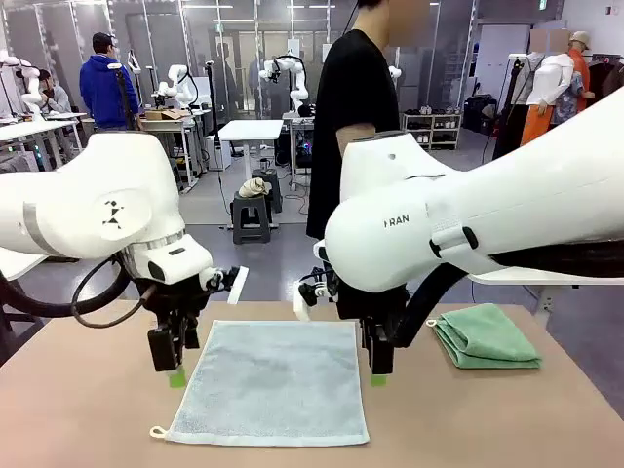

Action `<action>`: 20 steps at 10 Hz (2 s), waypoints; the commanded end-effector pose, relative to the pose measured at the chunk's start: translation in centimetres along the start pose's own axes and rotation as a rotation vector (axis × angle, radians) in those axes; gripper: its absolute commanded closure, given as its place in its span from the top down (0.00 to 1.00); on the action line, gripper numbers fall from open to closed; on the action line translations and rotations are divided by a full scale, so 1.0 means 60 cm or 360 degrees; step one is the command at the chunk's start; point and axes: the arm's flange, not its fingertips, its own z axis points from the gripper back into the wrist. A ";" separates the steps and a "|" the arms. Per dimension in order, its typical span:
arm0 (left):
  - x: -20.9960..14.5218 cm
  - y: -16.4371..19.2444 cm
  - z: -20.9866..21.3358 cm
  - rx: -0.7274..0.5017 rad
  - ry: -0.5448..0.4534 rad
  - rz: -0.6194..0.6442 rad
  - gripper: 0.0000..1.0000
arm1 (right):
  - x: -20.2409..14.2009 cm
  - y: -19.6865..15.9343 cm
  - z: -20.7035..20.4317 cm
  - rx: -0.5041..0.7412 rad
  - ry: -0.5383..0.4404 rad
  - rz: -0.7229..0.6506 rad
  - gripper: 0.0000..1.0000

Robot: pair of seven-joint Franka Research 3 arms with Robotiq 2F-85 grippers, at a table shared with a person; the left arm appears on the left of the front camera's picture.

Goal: Fold the towels and place them in the basket.
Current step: When a person lays out a Towel with hook on the table, fold it in half twice.

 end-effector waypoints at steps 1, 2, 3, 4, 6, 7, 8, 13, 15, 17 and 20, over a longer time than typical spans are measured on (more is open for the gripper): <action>-0.009 -0.026 -0.024 0.0001 0.0092 -0.0168 1.00 | -0.002 -0.003 0.000 0.0044 -0.0069 0.0046 0.85; -0.010 -0.042 -0.041 0.0055 0.0089 -0.0207 1.00 | 0.004 -0.014 0.002 0.0044 -0.0074 0.0043 0.85; -0.012 -0.045 -0.040 0.0107 0.0022 -0.0223 1.00 | 0.013 -0.039 0.013 0.0049 -0.0039 -0.0111 0.85; 0.001 -0.026 -0.035 -0.0021 0.0075 -0.0124 1.00 | 0.002 -0.003 0.001 0.0016 -0.0031 0.0013 0.85; 0.001 -0.026 -0.035 -0.0021 0.0075 -0.0124 1.00 | 0.002 -0.003 0.001 0.0016 -0.0031 0.0013 0.85; 0.001 -0.026 -0.035 -0.0021 0.0075 -0.0124 1.00 | 0.002 -0.003 0.001 0.0016 -0.0031 0.0013 0.85; -0.004 -0.031 -0.042 0.0002 0.0065 -0.0151 1.00 | 0.008 -0.012 0.003 0.0024 -0.0033 -0.0004 0.85; -0.057 -0.107 -0.109 0.0130 0.0190 0.0053 1.00 | 0.024 0.086 -0.061 -0.0028 -0.0049 -0.0064 0.85; -0.077 -0.106 -0.129 0.0131 0.0119 0.0041 1.00 | 0.016 0.091 -0.087 -0.0025 -0.0079 -0.0079 0.85; -0.082 -0.091 -0.160 0.0180 0.0061 0.0021 1.00 | 0.015 0.079 -0.120 -0.0058 -0.0113 -0.0046 0.85; -0.078 -0.060 -0.179 0.0235 0.0059 -0.0041 1.00 | 0.013 0.053 -0.154 -0.0056 -0.0131 -0.0061 0.85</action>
